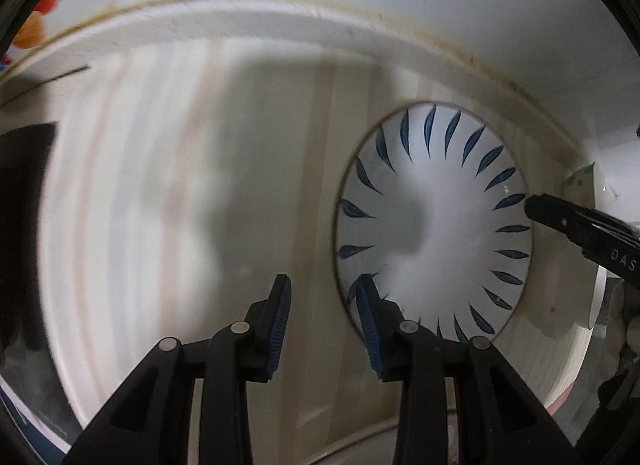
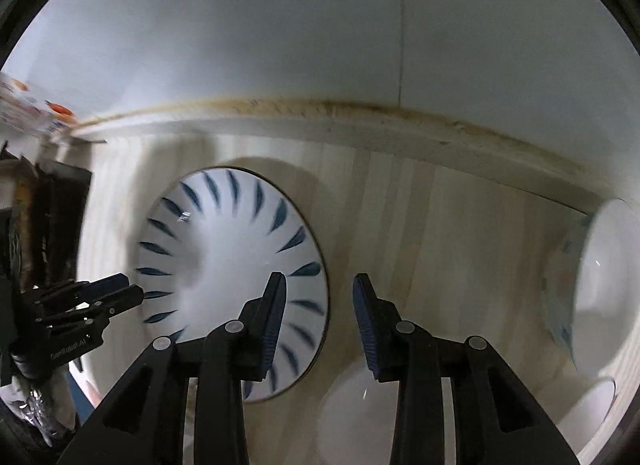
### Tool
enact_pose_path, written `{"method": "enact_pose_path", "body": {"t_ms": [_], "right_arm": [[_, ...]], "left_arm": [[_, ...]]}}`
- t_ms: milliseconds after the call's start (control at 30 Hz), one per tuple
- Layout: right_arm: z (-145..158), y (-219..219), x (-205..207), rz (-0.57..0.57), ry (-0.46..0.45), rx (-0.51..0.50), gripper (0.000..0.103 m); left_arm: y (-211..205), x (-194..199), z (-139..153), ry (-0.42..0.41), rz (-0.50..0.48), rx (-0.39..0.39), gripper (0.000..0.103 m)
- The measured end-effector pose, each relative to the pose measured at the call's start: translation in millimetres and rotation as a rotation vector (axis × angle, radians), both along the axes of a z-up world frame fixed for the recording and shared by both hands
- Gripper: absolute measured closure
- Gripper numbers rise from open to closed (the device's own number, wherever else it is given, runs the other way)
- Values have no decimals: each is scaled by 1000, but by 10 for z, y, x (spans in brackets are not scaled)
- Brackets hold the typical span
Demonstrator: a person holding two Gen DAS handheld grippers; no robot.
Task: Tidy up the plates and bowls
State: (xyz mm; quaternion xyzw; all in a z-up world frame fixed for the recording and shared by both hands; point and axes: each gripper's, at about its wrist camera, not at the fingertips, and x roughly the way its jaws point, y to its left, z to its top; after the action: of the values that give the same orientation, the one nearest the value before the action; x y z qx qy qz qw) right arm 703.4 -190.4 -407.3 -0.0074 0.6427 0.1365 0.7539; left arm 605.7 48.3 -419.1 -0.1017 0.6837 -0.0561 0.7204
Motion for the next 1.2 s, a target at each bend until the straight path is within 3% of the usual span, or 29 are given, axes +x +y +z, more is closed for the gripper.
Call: {"method": "enact_pose_path", "body": {"t_ms": [100,167,400,767,1000,1200], "right_arm": [[-158,20,53,18,31,-8,74],[-221,63,55,45,42,0,87],[-167,49,55,45,20,13,88],[367,21,-347,56,-47,77,88],[765,74,-954,80,-77,103,88],[792,73,-1619,81,-60,144,88]], "left_arm": [[-73,5,-67,-8,-23,-21,72],[-115,-9,-63,-28,-36,-28,79],[-139,-124,19,-53,-45,1,79],[-209,-415,721,-149,-59,14,79],[-190,-861,1177,-188,-71,19,79],[-134,-1406,1156,-160,-83,31,79]]}}
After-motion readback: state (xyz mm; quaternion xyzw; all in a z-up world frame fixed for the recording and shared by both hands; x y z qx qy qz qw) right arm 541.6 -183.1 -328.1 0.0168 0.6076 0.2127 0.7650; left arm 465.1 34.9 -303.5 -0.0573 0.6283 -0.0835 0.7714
